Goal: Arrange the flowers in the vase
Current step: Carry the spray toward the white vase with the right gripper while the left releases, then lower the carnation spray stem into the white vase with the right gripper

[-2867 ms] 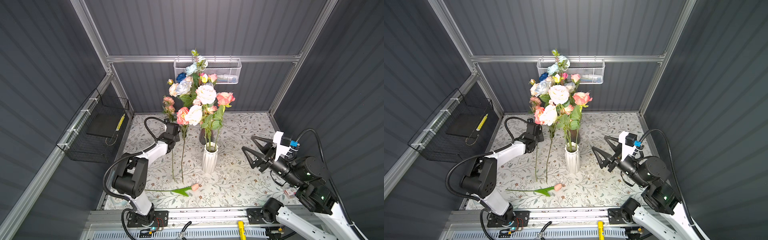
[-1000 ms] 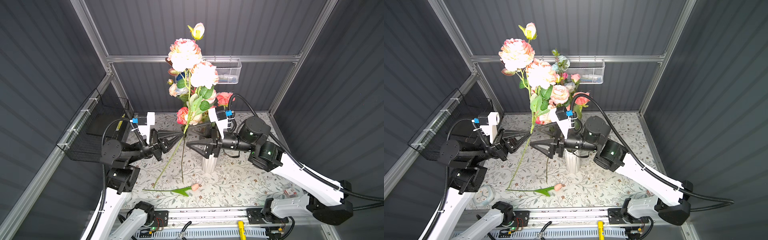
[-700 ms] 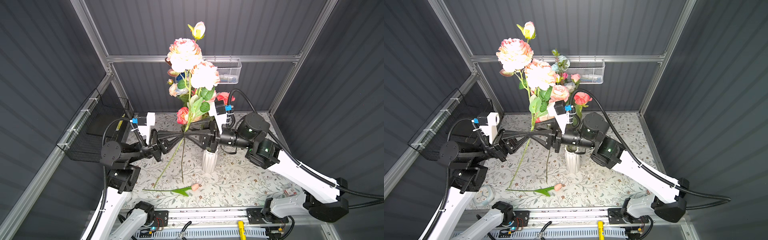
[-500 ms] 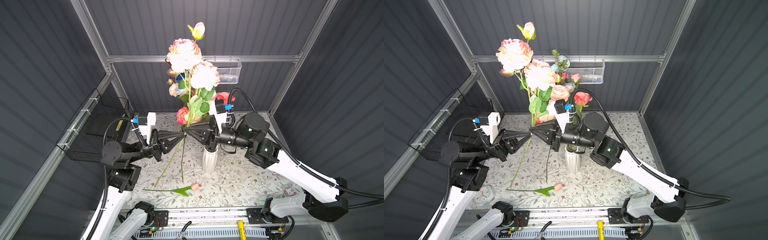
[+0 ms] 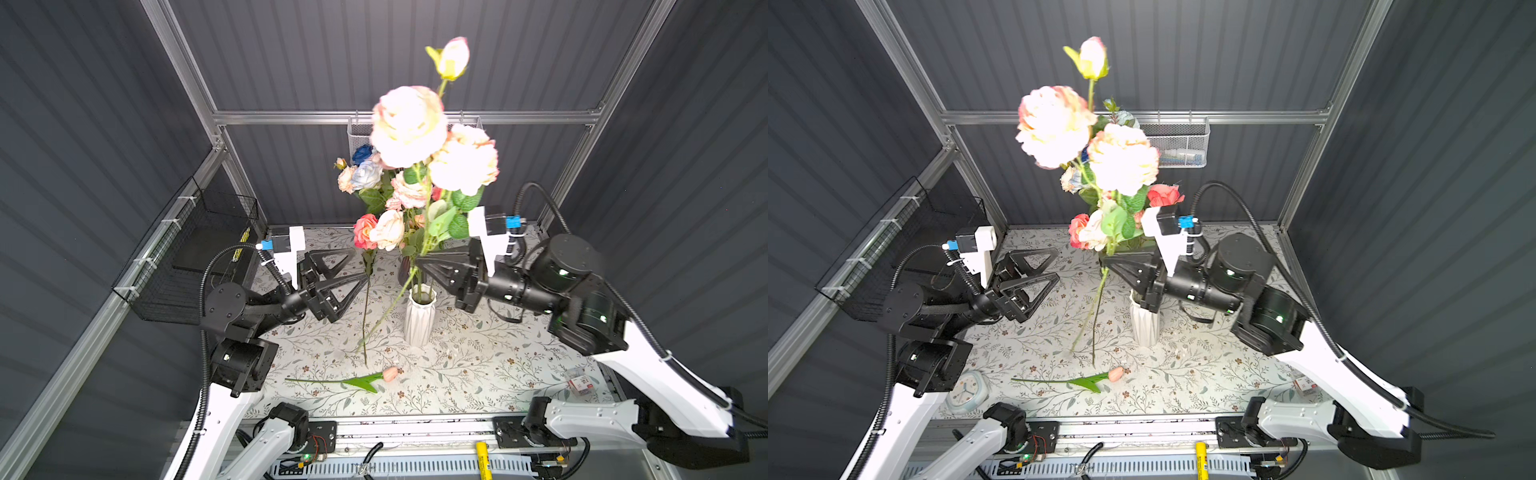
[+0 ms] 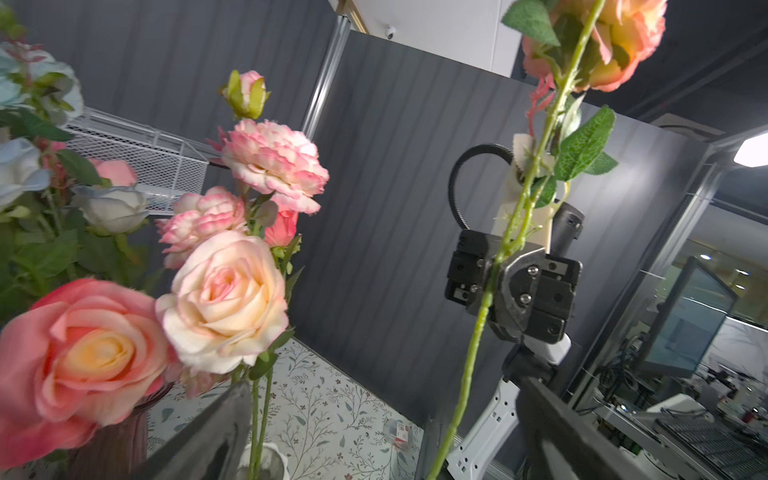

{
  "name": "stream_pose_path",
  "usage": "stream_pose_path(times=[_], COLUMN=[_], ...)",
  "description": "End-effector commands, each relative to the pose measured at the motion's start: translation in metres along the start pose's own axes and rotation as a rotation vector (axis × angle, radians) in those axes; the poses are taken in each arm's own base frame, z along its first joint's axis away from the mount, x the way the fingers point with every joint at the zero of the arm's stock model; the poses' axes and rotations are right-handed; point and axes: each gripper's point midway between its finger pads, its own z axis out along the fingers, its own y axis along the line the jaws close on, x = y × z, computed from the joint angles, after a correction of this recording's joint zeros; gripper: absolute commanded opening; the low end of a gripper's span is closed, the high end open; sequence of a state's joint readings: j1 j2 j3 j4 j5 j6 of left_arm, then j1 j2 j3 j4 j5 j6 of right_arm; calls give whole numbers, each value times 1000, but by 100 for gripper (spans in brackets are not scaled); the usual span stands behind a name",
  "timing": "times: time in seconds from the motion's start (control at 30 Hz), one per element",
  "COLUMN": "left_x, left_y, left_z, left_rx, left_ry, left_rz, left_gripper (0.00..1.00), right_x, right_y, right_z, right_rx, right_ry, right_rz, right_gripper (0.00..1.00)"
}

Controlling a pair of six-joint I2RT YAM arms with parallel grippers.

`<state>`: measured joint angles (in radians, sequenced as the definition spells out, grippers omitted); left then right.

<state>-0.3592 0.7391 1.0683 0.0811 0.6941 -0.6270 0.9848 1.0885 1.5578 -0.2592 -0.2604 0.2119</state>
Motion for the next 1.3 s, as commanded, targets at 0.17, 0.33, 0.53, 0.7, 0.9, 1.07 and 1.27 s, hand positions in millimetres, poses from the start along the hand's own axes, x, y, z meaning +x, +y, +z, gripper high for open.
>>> stream_pose_path(times=[0.17, 0.33, 0.53, 0.7, 0.9, 1.07, 1.27], left_x=[17, 23, 25, 26, 31, 36, 35], left_y=[36, 42, 45, 47, 51, 53, 53], left_z=[-14, -12, -11, -10, -12, -14, -14], left_rx=[-218, -232, -238, -243, -259, -268, -270], left_ry=[26, 52, 59, 65, 74, 84, 83], left_rz=[34, 24, 26, 26, 24, 19, 26], left_gripper=[100, 100, 100, 100, 100, 100, 100], right_x=[-26, -46, -58, -58, -59, -56, -70], right_y=[-28, -34, -49, -67, -88, -96, -77], right_z=[-60, -70, -73, -60, -42, -36, -44], right_rx=[246, 294, 371, 388, 392, 398, 352], right_ry=[70, 82, 97, 88, 63, 82, 90], right_rz=[-68, -81, -105, -117, -117, -97, -72], right_gripper=[0, 0, 0, 0, 0, 0, 0])
